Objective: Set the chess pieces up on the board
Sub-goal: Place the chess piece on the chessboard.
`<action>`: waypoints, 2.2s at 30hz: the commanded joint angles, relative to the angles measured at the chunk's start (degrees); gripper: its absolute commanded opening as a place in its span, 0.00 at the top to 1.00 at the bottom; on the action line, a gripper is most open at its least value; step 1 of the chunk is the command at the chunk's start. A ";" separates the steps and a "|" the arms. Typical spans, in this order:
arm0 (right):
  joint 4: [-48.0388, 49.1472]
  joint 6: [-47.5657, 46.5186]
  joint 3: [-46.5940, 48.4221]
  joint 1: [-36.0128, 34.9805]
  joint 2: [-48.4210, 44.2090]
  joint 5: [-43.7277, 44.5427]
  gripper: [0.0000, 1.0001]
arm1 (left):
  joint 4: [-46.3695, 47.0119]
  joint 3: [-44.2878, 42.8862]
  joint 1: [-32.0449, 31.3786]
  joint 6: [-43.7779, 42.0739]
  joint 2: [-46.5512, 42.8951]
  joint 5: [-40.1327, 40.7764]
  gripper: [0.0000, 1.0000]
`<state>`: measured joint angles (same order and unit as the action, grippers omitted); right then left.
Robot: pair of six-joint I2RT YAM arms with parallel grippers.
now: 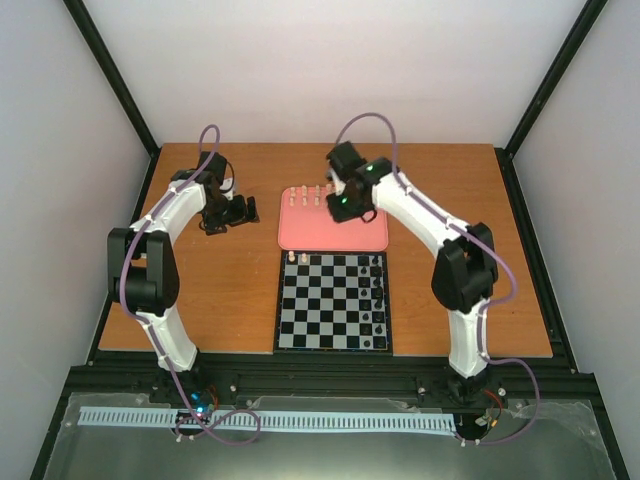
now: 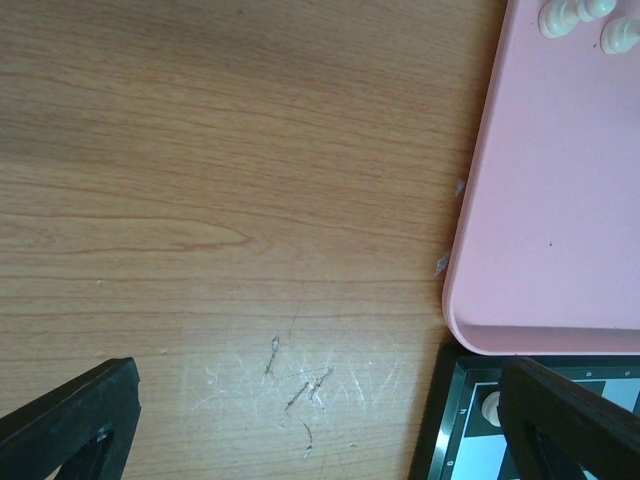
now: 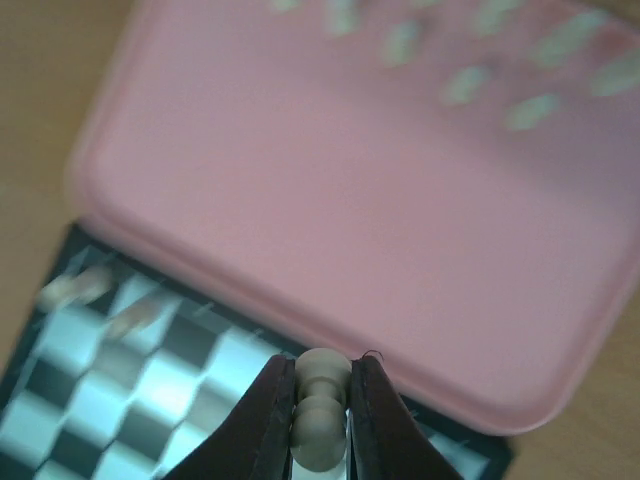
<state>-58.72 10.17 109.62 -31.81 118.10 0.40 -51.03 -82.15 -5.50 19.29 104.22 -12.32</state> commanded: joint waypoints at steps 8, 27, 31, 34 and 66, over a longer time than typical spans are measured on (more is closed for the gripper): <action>7.90 4.50 -15.42 -17.67 -4.93 -4.71 0.94 | 1.20 0.44 0.52 1.12 -3.58 -2.13 0.00; 2.67 3.34 -3.03 -17.98 8.07 -6.09 0.94 | 0.22 1.55 0.47 0.57 -7.03 0.21 0.00; 2.09 3.92 -3.45 -17.77 7.89 -5.38 0.94 | 0.49 2.09 0.49 0.61 -7.08 0.02 0.00; 2.20 4.11 -4.02 -17.51 7.85 -5.59 0.94 | 0.79 2.38 0.56 0.60 -7.12 -0.16 0.00; 1.69 3.43 -3.22 -16.75 10.16 -6.69 0.79 | 0.93 2.51 0.47 0.45 -6.97 -0.16 0.00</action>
<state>-56.49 13.45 105.32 -48.84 128.31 -6.48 -50.59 -79.44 -5.45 19.70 98.91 -12.45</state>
